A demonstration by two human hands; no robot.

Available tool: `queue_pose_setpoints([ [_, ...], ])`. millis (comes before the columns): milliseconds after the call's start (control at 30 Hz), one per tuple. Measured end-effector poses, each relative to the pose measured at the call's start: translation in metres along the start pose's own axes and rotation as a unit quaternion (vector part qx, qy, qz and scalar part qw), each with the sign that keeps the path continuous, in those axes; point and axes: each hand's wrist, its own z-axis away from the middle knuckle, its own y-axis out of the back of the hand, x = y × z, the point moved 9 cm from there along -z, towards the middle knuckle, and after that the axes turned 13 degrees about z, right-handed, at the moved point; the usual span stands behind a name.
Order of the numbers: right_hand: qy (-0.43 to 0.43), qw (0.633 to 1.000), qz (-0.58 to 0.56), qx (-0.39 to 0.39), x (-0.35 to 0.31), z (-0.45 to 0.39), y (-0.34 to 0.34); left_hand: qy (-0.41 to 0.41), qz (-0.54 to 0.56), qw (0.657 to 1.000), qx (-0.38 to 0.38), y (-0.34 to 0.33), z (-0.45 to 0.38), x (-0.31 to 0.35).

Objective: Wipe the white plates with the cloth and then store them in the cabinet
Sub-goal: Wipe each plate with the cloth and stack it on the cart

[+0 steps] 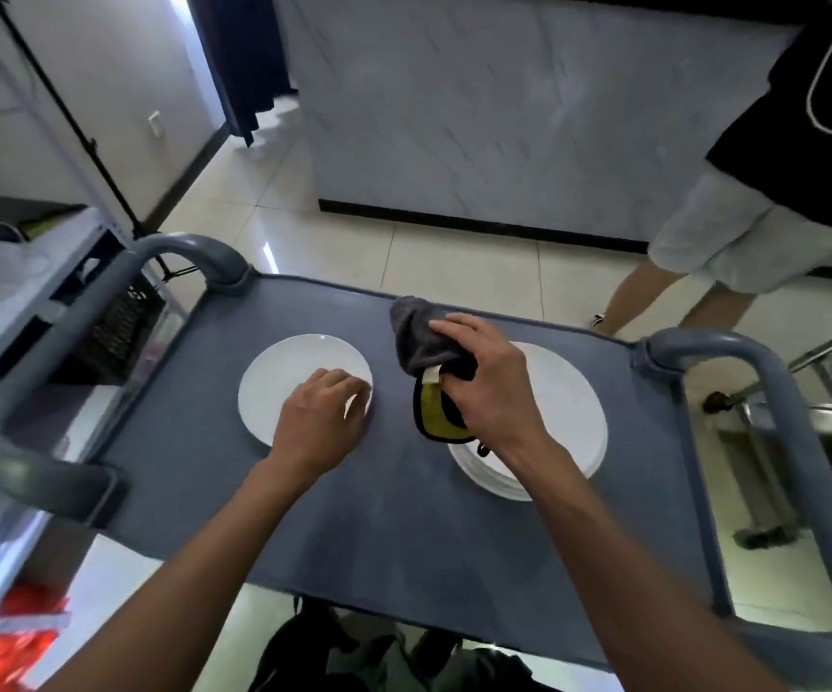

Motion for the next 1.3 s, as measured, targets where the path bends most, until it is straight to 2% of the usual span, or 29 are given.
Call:
queue_pose_setpoints([
  [133, 0.007, 0.999, -0.016, -0.038, -0.029, -0.015, -0.046, 0.132, 0.025, 0.991, 0.018, 0.029, 0.010, -0.069],
  [300, -0.011, 0.996, -0.026, -0.083, -0.054, -0.030, -0.109, 0.280, 0.064, 0.958, 0.021, 0.051, 0.025, -0.154],
  [400, -0.022, 0.993, -0.024, -0.111, -0.064, -0.034, -0.145, 0.379, 0.110, 0.919, 0.013, 0.052, 0.038, -0.198],
  [567, -0.050, 0.986, -0.028, -0.154, -0.068, -0.037, -0.198, 0.492, 0.273, 0.827, 0.019, 0.033, 0.052, -0.238],
  [767, -0.086, 0.981, -0.011, -0.173, -0.064, -0.037, -0.238, 0.539, 0.371, 0.756, 0.035, 0.015, 0.050, -0.250],
  [867, -0.103, 0.979, -0.009, -0.177, -0.062, -0.034, -0.249, 0.547, 0.394, 0.739, 0.016, 0.007, 0.047, -0.249],
  [1033, -0.114, 0.973, 0.021, -0.199, -0.060, -0.023, -0.261, 0.541, 0.389, 0.746, 0.002, 0.002, 0.040, -0.249],
  [1300, -0.064, 0.966, 0.107, -0.226, -0.061, -0.011, -0.266, 0.501, 0.406, 0.764, 0.008, 0.001, 0.021, -0.240],
])
